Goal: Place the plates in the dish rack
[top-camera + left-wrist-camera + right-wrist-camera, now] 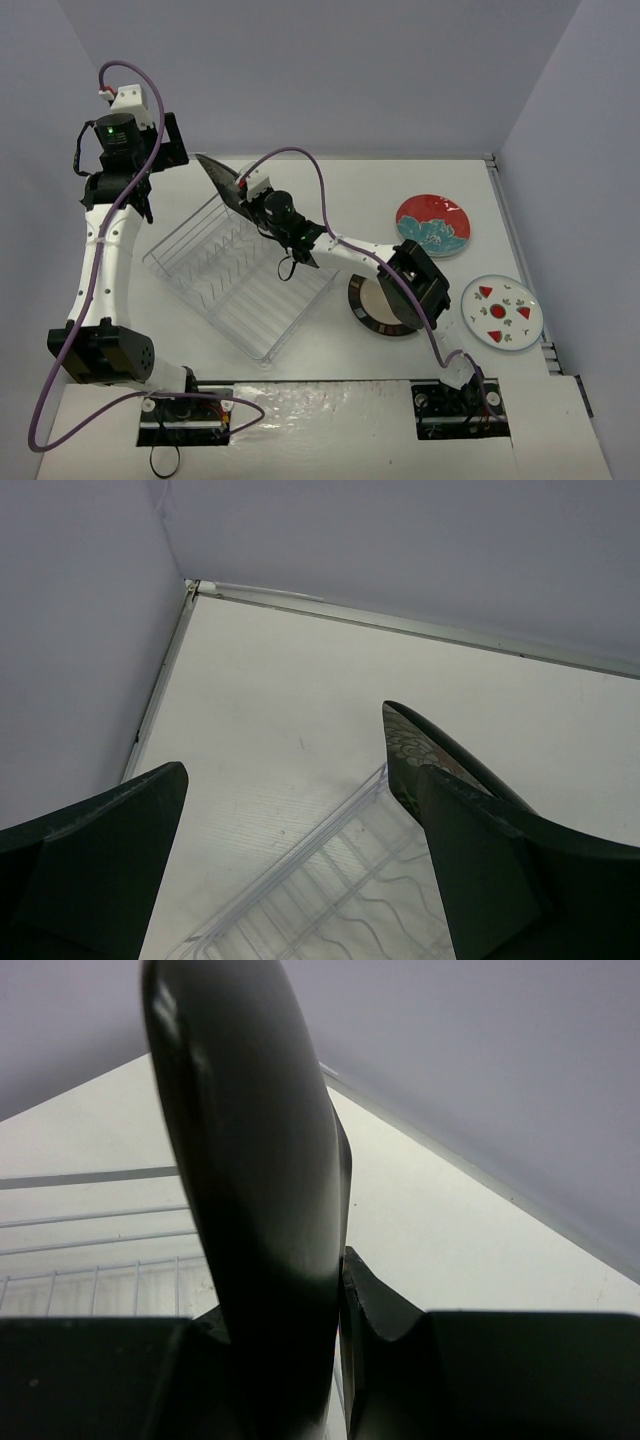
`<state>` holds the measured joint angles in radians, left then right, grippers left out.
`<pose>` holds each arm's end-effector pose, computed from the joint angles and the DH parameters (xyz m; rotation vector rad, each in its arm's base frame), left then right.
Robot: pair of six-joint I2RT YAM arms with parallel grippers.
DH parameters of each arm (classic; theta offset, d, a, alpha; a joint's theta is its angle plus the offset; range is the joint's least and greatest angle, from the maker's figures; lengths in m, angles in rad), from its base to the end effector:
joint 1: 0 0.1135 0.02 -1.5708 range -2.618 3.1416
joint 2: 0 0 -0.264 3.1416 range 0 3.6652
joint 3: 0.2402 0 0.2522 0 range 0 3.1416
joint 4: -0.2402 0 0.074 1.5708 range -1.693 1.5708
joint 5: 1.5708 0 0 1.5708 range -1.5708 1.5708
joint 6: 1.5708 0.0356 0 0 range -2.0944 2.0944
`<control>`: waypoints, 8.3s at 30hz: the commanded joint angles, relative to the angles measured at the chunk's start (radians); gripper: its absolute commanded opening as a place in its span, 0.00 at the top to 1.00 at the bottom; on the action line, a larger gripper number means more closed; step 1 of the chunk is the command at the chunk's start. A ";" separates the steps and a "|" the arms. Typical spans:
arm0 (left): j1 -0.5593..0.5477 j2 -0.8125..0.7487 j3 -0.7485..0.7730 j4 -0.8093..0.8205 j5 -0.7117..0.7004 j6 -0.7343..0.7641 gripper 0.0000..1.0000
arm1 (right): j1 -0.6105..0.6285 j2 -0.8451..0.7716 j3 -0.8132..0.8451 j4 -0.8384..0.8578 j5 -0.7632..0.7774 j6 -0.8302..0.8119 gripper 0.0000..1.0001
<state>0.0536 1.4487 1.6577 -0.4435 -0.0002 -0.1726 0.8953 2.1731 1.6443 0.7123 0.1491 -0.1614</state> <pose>0.3212 0.0172 0.4596 -0.2040 1.7945 -0.0846 0.3285 0.4015 0.2792 -0.5982 1.2747 0.5073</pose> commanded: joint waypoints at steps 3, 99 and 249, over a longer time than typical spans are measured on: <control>-0.005 -0.050 0.020 0.071 0.000 -0.007 0.03 | 0.018 -0.063 0.031 0.235 0.047 0.057 1.00; -0.070 -0.179 -0.091 0.074 -0.004 -0.033 0.03 | -0.053 -0.405 -0.305 0.126 0.334 0.228 0.00; -0.292 -0.048 -0.483 0.786 0.922 -0.470 0.03 | -0.699 -1.014 -0.724 0.053 -0.753 1.189 1.00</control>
<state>-0.2367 1.4334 1.1236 0.2025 0.8637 -0.6060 0.1399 1.1777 0.8509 0.4980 -0.5630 0.9749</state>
